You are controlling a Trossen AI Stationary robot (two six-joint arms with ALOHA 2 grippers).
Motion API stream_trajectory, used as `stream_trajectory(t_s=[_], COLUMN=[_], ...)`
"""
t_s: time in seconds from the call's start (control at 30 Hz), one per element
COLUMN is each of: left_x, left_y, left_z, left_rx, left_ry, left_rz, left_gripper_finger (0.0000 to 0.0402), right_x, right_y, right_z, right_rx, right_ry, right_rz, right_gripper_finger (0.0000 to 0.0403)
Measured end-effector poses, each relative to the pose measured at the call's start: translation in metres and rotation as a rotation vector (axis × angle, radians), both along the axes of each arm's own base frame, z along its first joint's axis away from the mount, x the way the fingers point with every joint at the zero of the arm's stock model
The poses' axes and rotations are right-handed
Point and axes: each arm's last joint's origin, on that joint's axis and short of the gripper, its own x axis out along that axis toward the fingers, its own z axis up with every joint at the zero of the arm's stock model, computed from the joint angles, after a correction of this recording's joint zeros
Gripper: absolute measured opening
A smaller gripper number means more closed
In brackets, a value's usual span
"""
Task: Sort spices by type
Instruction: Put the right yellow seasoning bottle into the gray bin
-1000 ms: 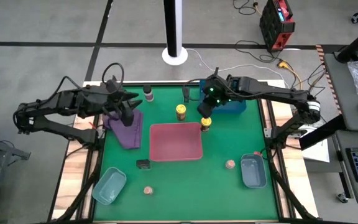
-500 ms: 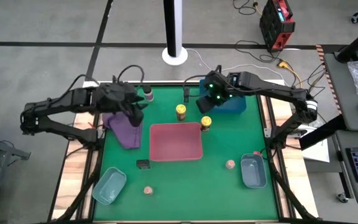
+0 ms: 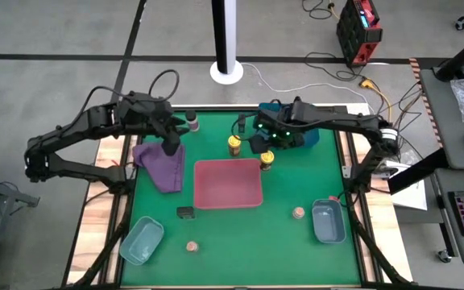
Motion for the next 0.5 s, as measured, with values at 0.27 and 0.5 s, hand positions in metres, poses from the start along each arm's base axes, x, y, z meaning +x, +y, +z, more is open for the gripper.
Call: stream_trajectory(t_s=[0.27,0.5], left_x=[-0.005,-0.006], left_y=[0.0,0.001], left_z=[0.003,0.003], left_rx=[0.076,0.129], left_ry=[0.014,0.037], left_rz=[-0.013,0.003], left_gripper_finger=[0.0141,0.0141], right_x=[0.016,0.023], right_y=[-0.004,-0.005], right_z=[-0.031,-0.048], right_rx=[0.039,0.062], right_ry=[0.092,0.138], right_rz=[-0.029,-0.031], right_gripper_finger=[0.0348,0.0349])
